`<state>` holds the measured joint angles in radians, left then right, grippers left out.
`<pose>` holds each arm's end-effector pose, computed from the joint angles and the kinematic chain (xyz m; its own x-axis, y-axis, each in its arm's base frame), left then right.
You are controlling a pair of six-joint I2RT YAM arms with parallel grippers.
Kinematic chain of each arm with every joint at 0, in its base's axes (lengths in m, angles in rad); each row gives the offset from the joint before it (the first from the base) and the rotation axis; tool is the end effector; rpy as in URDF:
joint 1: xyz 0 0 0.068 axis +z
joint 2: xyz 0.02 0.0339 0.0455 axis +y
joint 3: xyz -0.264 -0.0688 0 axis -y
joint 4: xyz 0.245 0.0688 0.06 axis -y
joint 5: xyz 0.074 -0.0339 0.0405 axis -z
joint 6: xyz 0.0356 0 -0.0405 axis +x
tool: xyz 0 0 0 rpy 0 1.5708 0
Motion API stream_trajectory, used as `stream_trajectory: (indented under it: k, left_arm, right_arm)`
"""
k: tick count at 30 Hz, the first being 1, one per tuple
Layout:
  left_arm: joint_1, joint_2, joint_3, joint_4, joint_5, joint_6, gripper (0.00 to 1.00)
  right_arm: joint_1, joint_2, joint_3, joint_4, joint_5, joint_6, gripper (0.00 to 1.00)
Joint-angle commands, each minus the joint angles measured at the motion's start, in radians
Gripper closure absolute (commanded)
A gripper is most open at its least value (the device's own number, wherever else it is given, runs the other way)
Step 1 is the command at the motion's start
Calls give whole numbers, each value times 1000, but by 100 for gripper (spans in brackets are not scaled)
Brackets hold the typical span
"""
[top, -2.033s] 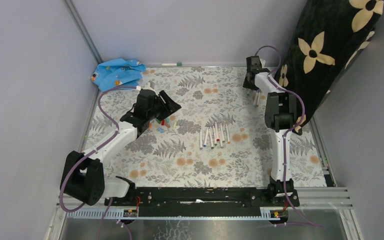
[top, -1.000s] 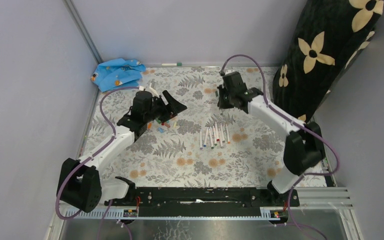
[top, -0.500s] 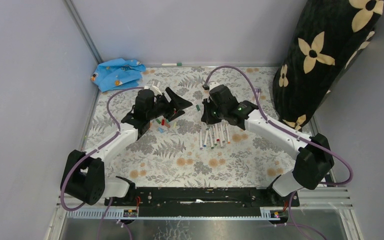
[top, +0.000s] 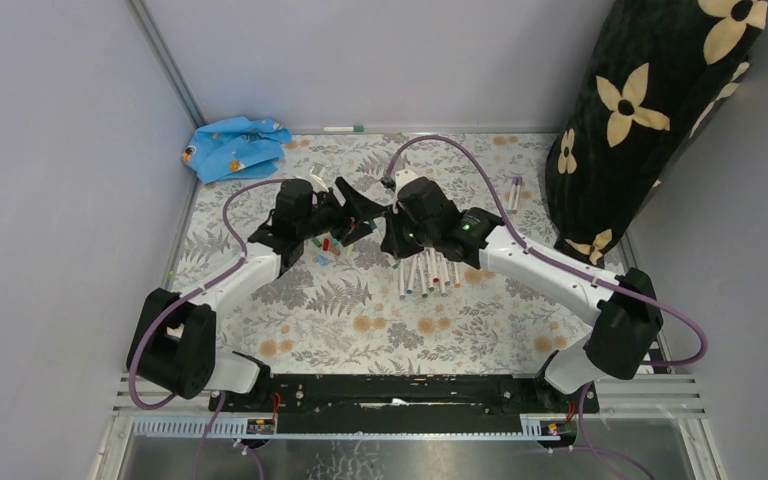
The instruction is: Open the pen caps
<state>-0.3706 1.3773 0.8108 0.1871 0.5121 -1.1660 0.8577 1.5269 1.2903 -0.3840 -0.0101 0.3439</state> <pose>0.2787 -0.1270 0.2528 -0.8161 -0.5425 -0.1990 -0.0259 0.3784 -0.9253 0.2286 0.2648 0.3144 -0.6150 -0.1956 -0.7639 -0.5888 0.7583 0.2798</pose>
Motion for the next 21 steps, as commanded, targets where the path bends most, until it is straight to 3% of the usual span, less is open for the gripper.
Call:
stream_trajectory:
  k: [1,7,10,16,21]
  left_arm:
    - [-4,6,-9,47,24,-14,23]
    - [-3,0,-2,10,17,-3,36]
    - [-4,-3,-5,1,15,-3,48]
    - [-3,-1,-18,-5,21,0,55]
    - [-4,0,-25,-5,23,5,69]
  right_arm:
    - [29,17,59,19,35,6,100]
    - [42,31,71,13,40,1,100]
    - [45,30,65,19,42,3,100]
    - [47,27,67,22,48,4,100]
    - [47,24,62,24,53,3,100]
